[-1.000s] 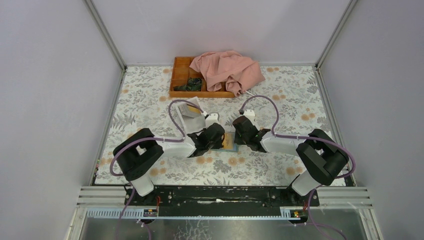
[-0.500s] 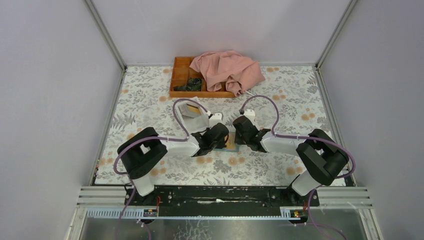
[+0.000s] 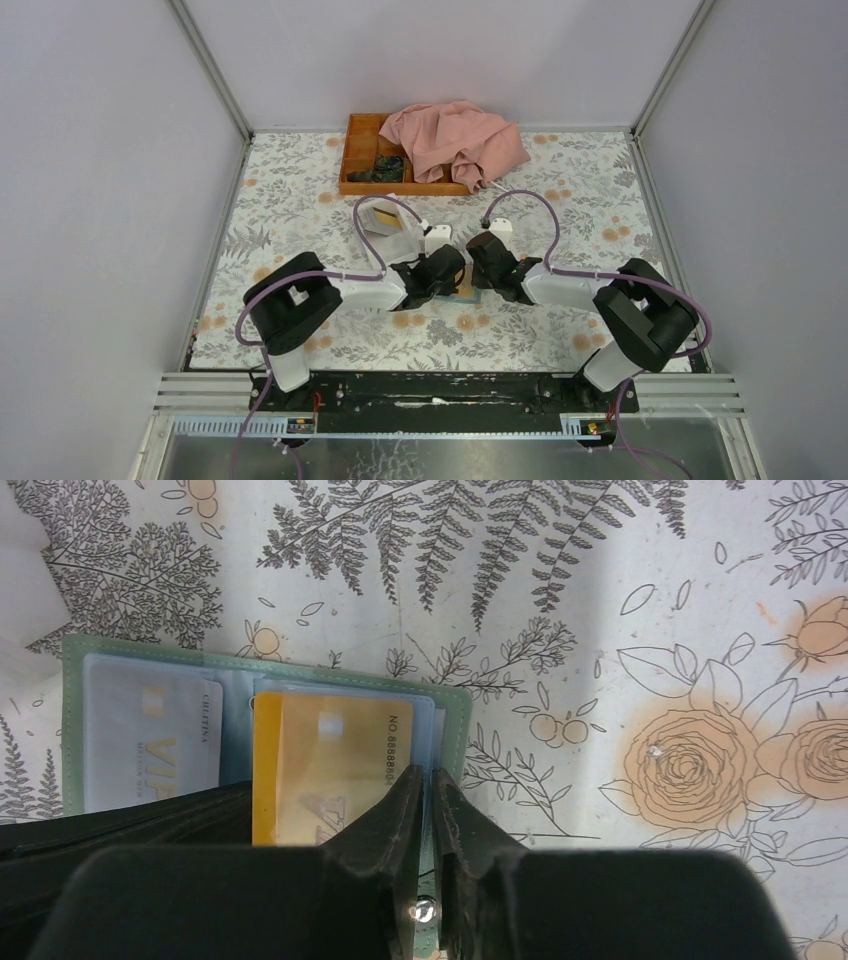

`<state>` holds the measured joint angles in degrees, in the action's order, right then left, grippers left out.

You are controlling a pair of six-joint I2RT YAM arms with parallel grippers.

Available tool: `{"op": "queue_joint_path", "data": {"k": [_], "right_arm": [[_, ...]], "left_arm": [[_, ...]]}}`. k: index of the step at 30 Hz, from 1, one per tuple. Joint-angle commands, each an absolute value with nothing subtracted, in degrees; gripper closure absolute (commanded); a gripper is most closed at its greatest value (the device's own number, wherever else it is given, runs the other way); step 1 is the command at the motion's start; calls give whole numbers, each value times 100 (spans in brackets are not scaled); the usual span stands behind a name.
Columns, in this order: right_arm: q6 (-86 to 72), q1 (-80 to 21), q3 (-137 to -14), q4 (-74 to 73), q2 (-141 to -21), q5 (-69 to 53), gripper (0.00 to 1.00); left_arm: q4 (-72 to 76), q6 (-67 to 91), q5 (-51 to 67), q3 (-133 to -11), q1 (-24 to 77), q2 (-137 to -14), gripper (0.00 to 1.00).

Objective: Put the credit cards into the card holder
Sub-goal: Insert the credit card into the card holder.

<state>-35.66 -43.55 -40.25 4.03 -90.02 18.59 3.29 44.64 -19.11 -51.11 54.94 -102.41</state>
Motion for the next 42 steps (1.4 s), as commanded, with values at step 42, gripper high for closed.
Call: {"op": "queue_joint_path", "data": {"k": [42], "right_arm": [[-3409, -4398, -4052, -454, -8555, 2098, 82]], "left_arm": [[-8, 4537, -2273, -5194, 5651, -10097, 94]]}}
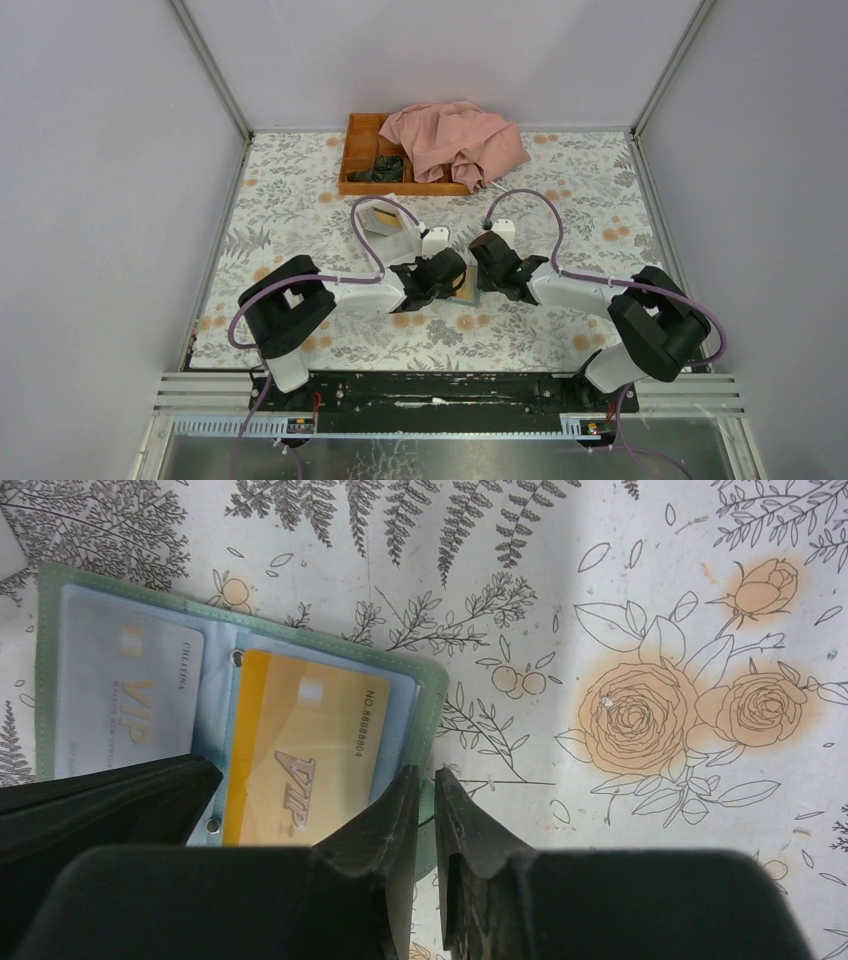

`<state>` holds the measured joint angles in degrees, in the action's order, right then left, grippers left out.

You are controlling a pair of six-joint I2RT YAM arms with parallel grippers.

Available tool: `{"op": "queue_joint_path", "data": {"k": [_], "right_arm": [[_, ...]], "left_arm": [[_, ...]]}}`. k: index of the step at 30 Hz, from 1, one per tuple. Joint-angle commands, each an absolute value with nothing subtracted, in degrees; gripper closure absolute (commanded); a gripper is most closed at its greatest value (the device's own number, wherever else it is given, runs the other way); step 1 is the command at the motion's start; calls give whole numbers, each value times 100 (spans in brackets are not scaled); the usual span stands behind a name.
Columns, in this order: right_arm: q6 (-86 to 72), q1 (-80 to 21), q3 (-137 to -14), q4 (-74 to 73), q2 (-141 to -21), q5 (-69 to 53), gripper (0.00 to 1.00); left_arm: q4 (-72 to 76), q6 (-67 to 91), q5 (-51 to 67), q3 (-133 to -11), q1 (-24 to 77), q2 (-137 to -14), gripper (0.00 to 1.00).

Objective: Put the credit cards into the card holder
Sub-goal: Insert the credit card into the card holder, then pick up the credit card from the storage box.

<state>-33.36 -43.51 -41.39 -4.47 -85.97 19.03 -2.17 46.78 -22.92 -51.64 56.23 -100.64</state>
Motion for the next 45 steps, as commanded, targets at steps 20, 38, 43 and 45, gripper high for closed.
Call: {"op": "queue_joint_path", "data": {"k": [20, 38, 43, 45], "right_arm": [[-3499, -4397, -4063, -260, -8975, 1866, 86], [-3377, -4403, -4153, -409, -8717, 2150, 76], [-3018, -4400, -4444, -599, -8405, 2274, 70], [-2796, -4398, -4630, -676, -8309, 2277, 68]], "left_arm": [[885, 3914, -1557, -5194, 5658, -10297, 94], [-261, 4639, -3074, -5239, 5652, -9726, 86], [-407, 4717, -3504, -5280, 5651, -9167, 73], [-439, 4727, -3607, -5291, 5652, -8916, 66]]}}
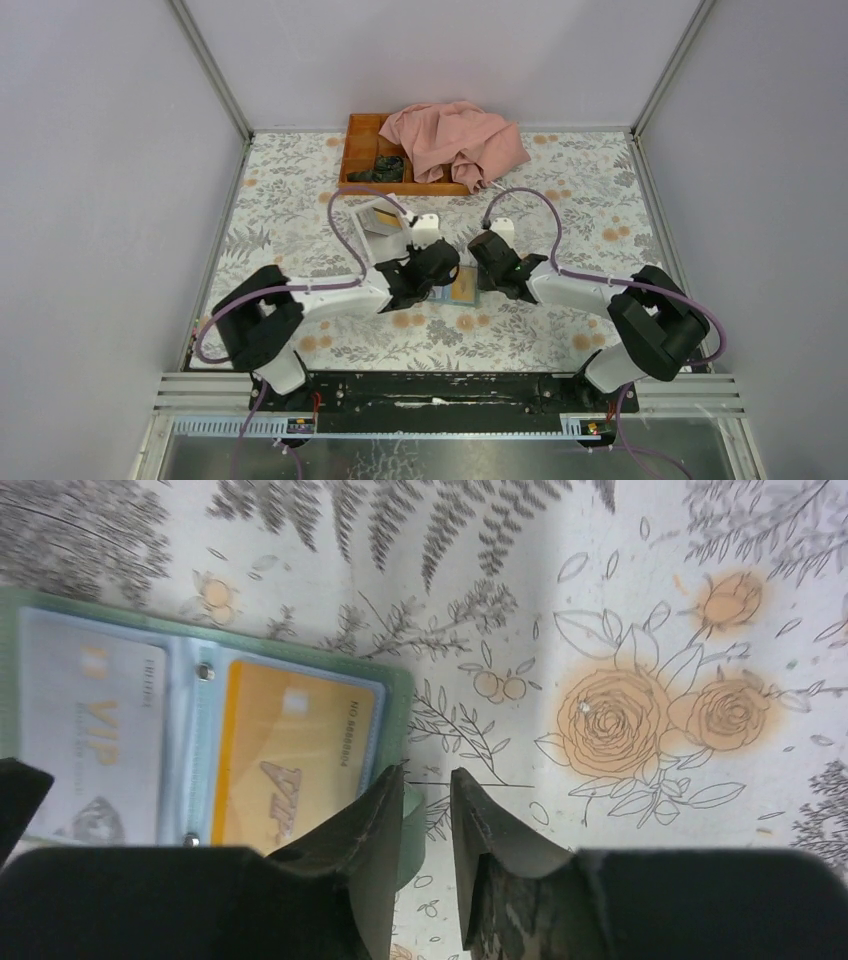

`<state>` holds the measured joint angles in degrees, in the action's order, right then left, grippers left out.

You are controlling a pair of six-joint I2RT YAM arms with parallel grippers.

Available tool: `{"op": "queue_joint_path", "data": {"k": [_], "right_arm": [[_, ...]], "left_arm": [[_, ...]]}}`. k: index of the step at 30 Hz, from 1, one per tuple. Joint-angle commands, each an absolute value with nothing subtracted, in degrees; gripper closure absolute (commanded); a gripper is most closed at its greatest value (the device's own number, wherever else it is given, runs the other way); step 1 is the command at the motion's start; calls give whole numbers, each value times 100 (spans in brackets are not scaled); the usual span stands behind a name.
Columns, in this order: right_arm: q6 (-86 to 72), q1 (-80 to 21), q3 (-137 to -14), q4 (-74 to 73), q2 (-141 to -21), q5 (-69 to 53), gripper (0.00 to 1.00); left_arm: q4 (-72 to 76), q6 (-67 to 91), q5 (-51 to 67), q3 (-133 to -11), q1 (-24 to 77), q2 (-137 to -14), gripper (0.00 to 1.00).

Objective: Put the credit cards into the card holder
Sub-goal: Pick up the credit card from the storage box.

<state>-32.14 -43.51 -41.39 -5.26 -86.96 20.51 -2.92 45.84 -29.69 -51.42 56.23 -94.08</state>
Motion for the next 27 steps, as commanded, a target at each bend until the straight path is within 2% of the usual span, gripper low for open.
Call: {"op": "queue_joint_path", "data": {"k": [1, 3, 7, 12, 19, 23, 27], "right_arm": [[-2675, -4403, -4736, -684, -8269, 2253, 67], [-2387, -4403, -5012, -713, -8218, 2172, 63], [-1733, -4420, -5743, -714, -8214, 1809, 57], [-1086, -4420, -6637, -290, -8573, 1104, 51], [-600, -4413, -7584, 327, -9461, 220, 32], [-485, -4416, -7956, 800, -10041, 96, 32], [-599, -4429, -8792, 521, -10728, -64, 33]], "left_arm": [[-456, 4735, -3653, -5291, 5659, -8783, 62], [-573, 4797, -3851, -5279, 5656, -8457, 52], [-479, 4749, -4259, -4983, 5611, -7699, 37], [-253, 4516, -4506, -4595, 5371, -6910, 2], [-427, 4468, -3935, -4317, 4463, -6424, 0], [-1169, 5336, -4087, -4238, 3944, -6279, 0], [-1499, 6113, -4069, -4016, 3535, -6231, 0]]}}
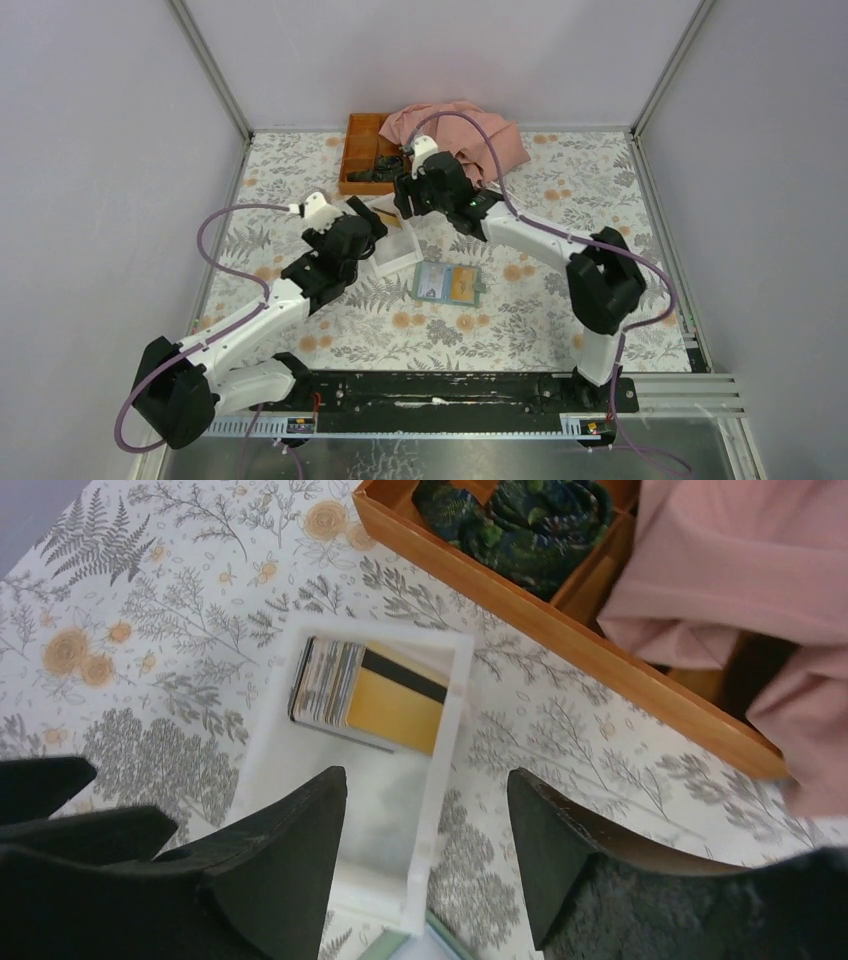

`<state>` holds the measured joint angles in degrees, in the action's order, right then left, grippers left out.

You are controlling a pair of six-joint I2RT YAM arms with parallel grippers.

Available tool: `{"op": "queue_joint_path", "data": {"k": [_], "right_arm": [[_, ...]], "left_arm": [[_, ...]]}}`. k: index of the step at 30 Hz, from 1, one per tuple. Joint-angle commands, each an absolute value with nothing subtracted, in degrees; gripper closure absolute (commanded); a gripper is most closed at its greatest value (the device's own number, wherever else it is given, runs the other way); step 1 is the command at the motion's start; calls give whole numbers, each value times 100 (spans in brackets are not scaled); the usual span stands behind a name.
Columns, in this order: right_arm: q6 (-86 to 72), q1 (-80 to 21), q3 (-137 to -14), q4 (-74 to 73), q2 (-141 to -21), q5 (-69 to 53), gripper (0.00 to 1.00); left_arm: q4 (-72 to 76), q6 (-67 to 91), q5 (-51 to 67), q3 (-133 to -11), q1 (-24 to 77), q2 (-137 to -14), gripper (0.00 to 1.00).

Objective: Put the credit cards into the card holder
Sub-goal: Pick up the credit card from the storage box.

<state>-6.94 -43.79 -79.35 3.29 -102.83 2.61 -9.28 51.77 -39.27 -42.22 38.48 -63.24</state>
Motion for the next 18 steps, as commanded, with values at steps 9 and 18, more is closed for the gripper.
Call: {"op": "queue_joint_path", "data": {"k": [9, 18], "right_arm": [[-550, -4581, -10520, -745, -12102, -238, 31], [-514, -4742, -10984, -916, -12709, -159, 34]], "left_arm": [[-899, 6383, -3095, -3486, 2708, -6477, 0], [-325, 6289, -2775, -3041, 2316, -6377, 0]]}}
